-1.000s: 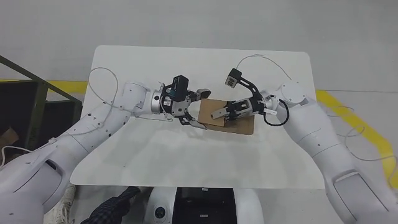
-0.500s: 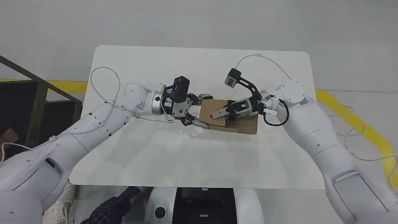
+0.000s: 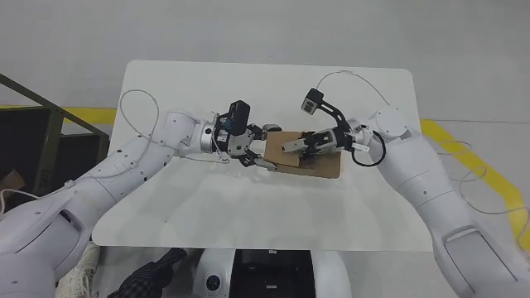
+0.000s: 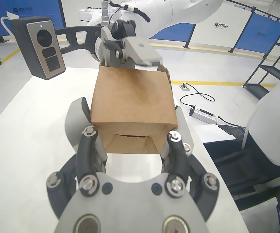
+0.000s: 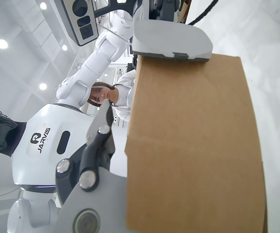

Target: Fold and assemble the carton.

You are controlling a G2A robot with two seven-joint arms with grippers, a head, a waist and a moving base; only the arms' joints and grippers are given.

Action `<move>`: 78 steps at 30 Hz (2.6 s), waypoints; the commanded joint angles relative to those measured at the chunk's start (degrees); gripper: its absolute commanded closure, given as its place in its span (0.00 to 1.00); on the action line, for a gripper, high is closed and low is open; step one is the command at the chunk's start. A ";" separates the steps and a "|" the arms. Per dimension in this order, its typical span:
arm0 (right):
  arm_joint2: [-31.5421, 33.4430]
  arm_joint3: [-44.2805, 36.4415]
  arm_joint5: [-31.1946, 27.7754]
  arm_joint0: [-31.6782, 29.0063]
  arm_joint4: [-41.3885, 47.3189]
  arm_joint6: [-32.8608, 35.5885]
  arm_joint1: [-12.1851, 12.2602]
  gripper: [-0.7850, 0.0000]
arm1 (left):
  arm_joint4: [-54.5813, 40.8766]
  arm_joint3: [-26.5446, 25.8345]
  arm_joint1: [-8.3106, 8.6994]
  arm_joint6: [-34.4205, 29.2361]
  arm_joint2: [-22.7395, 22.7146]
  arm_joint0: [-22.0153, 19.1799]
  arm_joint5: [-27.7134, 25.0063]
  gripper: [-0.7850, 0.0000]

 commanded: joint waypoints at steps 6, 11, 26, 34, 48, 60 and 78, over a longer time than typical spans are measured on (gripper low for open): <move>2.00 0.62 -0.19 -0.19 1.02 -0.19 0.53 0.09 | 0.22 0.45 0.50 0.80 -0.99 0.52 0.00 0.54; 4.54 1.46 -0.04 -0.96 0.40 -0.04 1.60 0.75 | 0.68 0.59 1.03 1.32 -2.10 1.13 0.00 0.54; 7.19 -3.61 0.61 -2.93 -10.46 -5.37 3.60 1.00 | 0.90 -1.64 1.73 0.27 -5.63 3.04 0.00 0.52; 5.64 -6.42 1.60 -3.49 -10.87 -7.12 3.08 1.00 | 0.55 -2.42 1.07 -1.28 -6.29 3.46 0.00 0.53; 2.40 -5.18 1.04 -2.69 -8.29 -8.13 1.30 1.00 | 0.05 -3.08 0.02 -2.78 -6.87 3.55 0.00 0.53; 0.69 -3.87 0.52 -1.79 -7.15 -7.33 0.12 1.00 | 0.08 -3.07 -0.42 -3.21 -7.34 3.75 0.00 0.54; 0.71 -1.23 -0.04 -0.84 -6.51 -6.35 -0.73 1.00 | 0.23 -2.52 -0.65 -2.92 -7.64 3.90 0.00 0.54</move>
